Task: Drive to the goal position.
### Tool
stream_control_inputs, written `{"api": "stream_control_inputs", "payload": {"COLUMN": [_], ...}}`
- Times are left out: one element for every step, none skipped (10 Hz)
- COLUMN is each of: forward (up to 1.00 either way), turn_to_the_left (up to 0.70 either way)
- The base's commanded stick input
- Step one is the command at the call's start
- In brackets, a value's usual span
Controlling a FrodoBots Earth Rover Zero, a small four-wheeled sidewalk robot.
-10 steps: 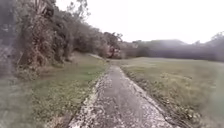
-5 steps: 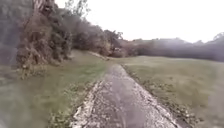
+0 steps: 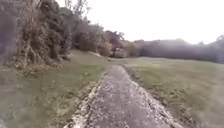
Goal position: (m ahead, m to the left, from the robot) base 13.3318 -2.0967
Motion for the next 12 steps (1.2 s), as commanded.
{"api": "stream_control_inputs", "payload": {"forward": [0.85,0.85,0.85,0.85,0.85,0.85,0.85,0.85,0.85,0.85,0.85,0.85], "turn_to_the_left": [0.00,0.00,0.00,0.00,0.00,0.00,0.00,0.00,0.00,0.00,0.00,0.00]}}
